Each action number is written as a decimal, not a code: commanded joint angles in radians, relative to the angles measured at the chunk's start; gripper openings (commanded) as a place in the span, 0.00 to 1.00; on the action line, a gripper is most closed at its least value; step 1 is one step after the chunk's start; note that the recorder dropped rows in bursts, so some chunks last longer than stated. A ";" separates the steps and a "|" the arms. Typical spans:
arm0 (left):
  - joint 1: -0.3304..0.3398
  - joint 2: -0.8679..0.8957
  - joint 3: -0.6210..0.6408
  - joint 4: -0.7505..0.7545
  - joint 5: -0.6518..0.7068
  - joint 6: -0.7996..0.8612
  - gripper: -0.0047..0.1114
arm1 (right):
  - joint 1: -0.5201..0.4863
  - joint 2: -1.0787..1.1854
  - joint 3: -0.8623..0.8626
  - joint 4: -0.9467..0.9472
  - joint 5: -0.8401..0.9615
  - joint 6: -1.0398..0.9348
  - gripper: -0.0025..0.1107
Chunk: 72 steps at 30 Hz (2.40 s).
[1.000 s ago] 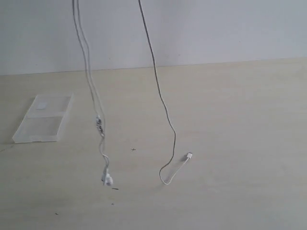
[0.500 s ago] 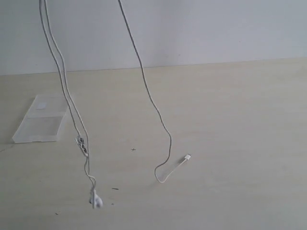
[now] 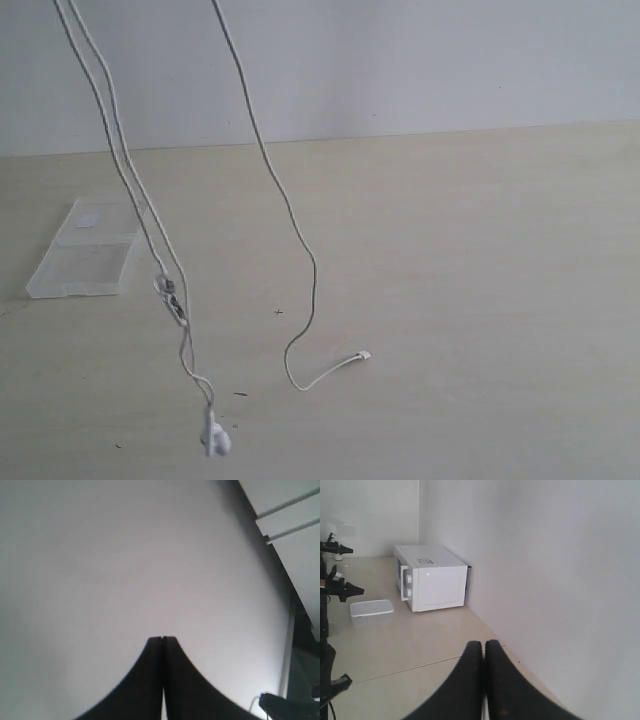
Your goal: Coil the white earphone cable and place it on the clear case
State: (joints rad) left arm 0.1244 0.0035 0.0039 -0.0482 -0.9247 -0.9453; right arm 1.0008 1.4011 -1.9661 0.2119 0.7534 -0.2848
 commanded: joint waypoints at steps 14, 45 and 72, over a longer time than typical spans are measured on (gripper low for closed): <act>-0.006 -0.004 -0.004 0.798 0.165 -0.861 0.04 | -0.001 -0.027 -0.006 -0.030 0.010 0.076 0.02; -0.006 0.604 -0.653 1.670 0.043 -1.178 0.04 | -0.001 -0.027 -0.006 0.025 0.064 0.074 0.02; -0.004 0.900 -1.062 1.793 -0.296 -1.147 0.51 | -0.001 0.061 -0.006 0.091 0.183 0.038 0.02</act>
State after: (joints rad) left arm 0.1227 0.9083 -1.0553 1.7494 -1.2155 -2.0977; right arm 1.0008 1.4578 -1.9661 0.3600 0.9337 -0.2433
